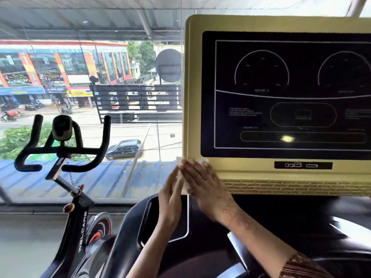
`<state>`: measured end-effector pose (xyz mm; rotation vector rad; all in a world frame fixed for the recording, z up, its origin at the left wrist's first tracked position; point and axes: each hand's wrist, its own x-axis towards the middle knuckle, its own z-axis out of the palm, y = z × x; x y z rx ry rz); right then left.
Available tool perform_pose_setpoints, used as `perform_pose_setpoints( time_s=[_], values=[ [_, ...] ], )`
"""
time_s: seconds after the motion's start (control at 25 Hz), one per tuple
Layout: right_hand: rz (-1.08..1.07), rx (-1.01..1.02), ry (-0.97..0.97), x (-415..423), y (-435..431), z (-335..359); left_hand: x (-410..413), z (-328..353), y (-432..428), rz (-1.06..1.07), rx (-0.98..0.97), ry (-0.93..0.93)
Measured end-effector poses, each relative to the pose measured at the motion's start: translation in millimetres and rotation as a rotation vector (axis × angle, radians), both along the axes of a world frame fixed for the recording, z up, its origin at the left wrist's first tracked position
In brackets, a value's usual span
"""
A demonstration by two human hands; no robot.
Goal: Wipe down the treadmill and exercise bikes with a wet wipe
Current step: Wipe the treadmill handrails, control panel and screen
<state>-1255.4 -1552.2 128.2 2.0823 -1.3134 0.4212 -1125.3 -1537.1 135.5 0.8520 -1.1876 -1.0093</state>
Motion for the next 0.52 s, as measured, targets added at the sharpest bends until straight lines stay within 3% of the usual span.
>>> perform_pose_setpoints(
  time_s=[0.2,0.44,0.52],
  values=[
    [-0.094,-0.054,0.061,-78,23,-15,-15,-6,9,0.01,0.05,0.012],
    [0.057,-0.093,-0.006,12,3,-16,-13,-2,7,0.072,0.028,0.011],
    [0.054,-0.099,0.038,3,1,-17,-8,-5,6,0.12,-0.001,-0.107]
  ],
)
